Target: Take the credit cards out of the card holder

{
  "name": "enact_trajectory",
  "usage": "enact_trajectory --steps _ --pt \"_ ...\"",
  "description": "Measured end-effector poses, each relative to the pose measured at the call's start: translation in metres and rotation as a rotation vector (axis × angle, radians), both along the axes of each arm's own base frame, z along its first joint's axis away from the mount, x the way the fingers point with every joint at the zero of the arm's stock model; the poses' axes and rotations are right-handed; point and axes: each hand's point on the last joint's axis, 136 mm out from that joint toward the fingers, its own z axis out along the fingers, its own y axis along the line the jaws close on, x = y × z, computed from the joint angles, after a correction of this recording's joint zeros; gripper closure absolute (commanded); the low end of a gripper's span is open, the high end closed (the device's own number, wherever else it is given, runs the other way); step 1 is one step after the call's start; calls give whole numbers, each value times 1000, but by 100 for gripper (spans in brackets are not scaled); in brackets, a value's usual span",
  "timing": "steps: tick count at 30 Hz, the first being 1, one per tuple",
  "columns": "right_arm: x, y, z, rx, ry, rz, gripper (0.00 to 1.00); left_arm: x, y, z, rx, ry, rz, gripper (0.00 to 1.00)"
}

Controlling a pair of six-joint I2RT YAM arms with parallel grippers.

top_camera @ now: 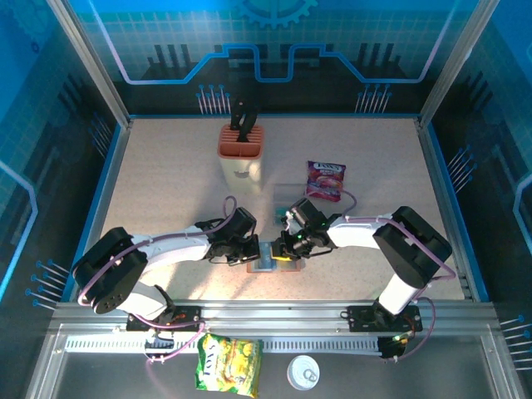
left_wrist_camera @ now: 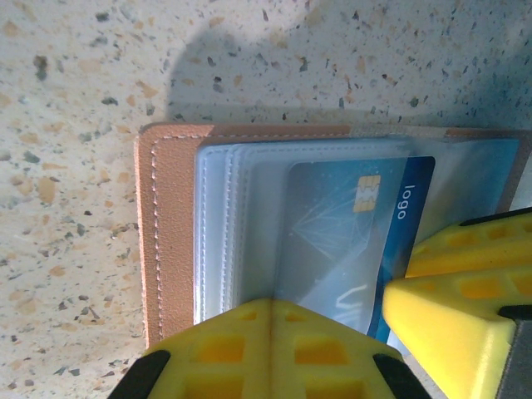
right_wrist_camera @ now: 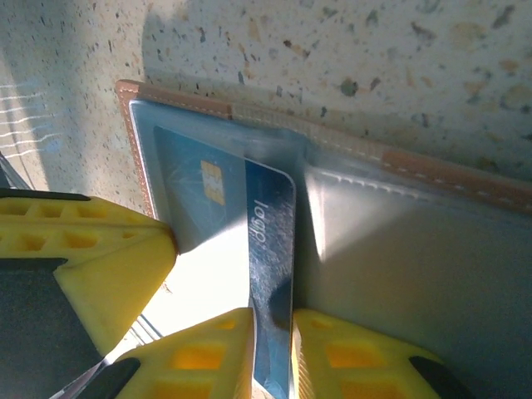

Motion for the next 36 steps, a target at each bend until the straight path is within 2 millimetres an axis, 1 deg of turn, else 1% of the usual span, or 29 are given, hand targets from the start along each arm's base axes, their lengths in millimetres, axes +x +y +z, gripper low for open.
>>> enact_trajectory --steps 9,15,22,27,31,36 --pt "0 0 -1 27 13 -17 88 0 0 0 0 0 0 96" --pt "1 -3 5 28 -4 -19 90 0 0 0 0 0 1 96" --pt "1 -15 13 7 -24 -19 91 0 0 0 0 0 1 96" --pt "3 -27 18 -22 -39 -28 92 0 0 0 0 0 1 96" --pt "3 -33 25 -30 -57 -29 92 0 0 0 0 0 1 95" --pt "1 -36 33 -34 -85 -13 96 0 0 0 0 0 1 92"
